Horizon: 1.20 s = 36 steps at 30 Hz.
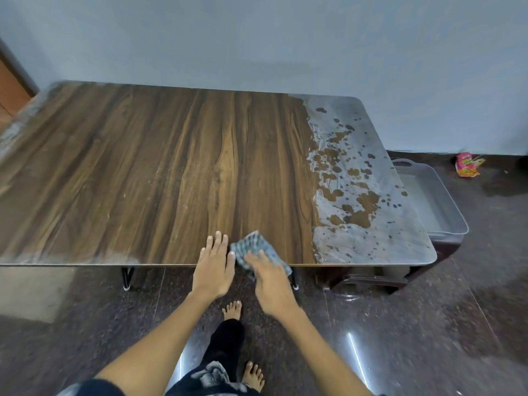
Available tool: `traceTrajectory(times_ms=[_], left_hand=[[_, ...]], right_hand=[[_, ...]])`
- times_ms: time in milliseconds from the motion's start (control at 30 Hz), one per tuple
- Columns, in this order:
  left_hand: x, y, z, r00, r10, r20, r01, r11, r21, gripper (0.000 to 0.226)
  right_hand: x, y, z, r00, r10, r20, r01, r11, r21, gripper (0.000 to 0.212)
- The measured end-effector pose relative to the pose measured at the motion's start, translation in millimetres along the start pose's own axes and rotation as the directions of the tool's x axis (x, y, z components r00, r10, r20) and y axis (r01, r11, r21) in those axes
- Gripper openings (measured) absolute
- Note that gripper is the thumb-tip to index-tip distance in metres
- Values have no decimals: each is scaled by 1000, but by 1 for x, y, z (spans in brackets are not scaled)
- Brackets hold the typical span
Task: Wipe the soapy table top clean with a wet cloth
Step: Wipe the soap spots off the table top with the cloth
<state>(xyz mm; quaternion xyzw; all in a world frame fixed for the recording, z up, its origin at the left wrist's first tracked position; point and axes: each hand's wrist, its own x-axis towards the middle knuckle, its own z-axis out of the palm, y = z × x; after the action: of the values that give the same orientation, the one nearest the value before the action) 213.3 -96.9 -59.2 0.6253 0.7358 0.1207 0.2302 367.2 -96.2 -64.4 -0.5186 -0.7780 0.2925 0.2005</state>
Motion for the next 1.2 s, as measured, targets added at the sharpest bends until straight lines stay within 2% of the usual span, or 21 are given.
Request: traceTrajectory(times_ms=[67, 167, 267, 333, 400, 500, 633, 733, 767, 833, 867, 900, 967, 1000, 1067, 1100, 1167, 1200], left_hand=[[-10, 8, 4, 998, 66, 15, -66, 998, -2, 56], [-23, 16, 10, 994, 107, 13, -107, 994, -6, 72], [-22, 24, 11, 998, 63, 24, -63, 998, -2, 55], [-20, 31, 10, 997, 58, 44, -58, 998, 1, 54], [-18, 35, 11, 996, 55, 75, -58, 998, 26, 57], [-11, 35, 16, 994, 52, 98, -59, 995, 75, 60], [6, 36, 12, 991, 73, 116, -92, 982, 164, 59], [15, 36, 12, 986, 135, 95, -149, 976, 159, 90], [19, 34, 16, 987, 140, 78, -150, 978, 147, 98], [23, 34, 23, 981, 192, 39, -196, 967, 161, 93], [25, 37, 23, 979, 201, 34, -204, 968, 145, 87], [26, 42, 24, 977, 211, 22, -212, 972, 101, 85], [29, 53, 28, 973, 217, 84, -209, 974, -90, 86], [31, 59, 29, 970, 209, 125, -180, 961, -207, 79], [34, 76, 27, 954, 237, 186, -145, 902, -407, 69], [35, 83, 26, 951, 251, 180, -127, 847, -516, 72], [41, 92, 26, 958, 258, 123, -129, 775, -619, 77], [46, 94, 27, 961, 266, 79, -172, 794, -583, 74]], right_hand=[[-22, 5, 1, 997, -11, 76, 8, 999, 45, 48], [-35, 8, -11, 993, 65, 96, -78, 987, 138, 44], [-34, 5, -25, 990, 116, 81, -127, 980, 151, 42], [-33, 0, -27, 988, 145, 56, -151, 978, 142, 44], [-30, -4, -19, 988, 154, 6, -154, 982, 108, 48], [-22, -12, -7, 975, 221, -14, -221, 974, -50, 59], [-2, -26, -1, 938, 342, -60, -347, 925, -152, 52], [7, -28, 1, 904, 424, -55, -427, 888, -173, 50], [10, -29, 0, 898, 437, -51, -438, 878, -191, 57], [13, -26, -5, 897, 436, -78, -442, 873, -205, 84], [13, -23, -6, 893, 441, -93, -451, 873, -184, 88], [10, -20, -6, 890, 445, -103, -455, 882, -122, 82], [10, -16, -9, 866, 480, -139, -466, 877, 118, 51], [11, -16, -13, 843, 512, -164, -462, 846, 266, 41], [16, -15, -31, 774, 604, -190, -460, 742, 487, 33], [22, -13, -42, 746, 648, -155, -462, 671, 580, 31], [37, -7, -65, 711, 703, 11, -477, 470, 743, 27], [45, -2, -74, 706, 701, 102, -496, 387, 778, 27]])
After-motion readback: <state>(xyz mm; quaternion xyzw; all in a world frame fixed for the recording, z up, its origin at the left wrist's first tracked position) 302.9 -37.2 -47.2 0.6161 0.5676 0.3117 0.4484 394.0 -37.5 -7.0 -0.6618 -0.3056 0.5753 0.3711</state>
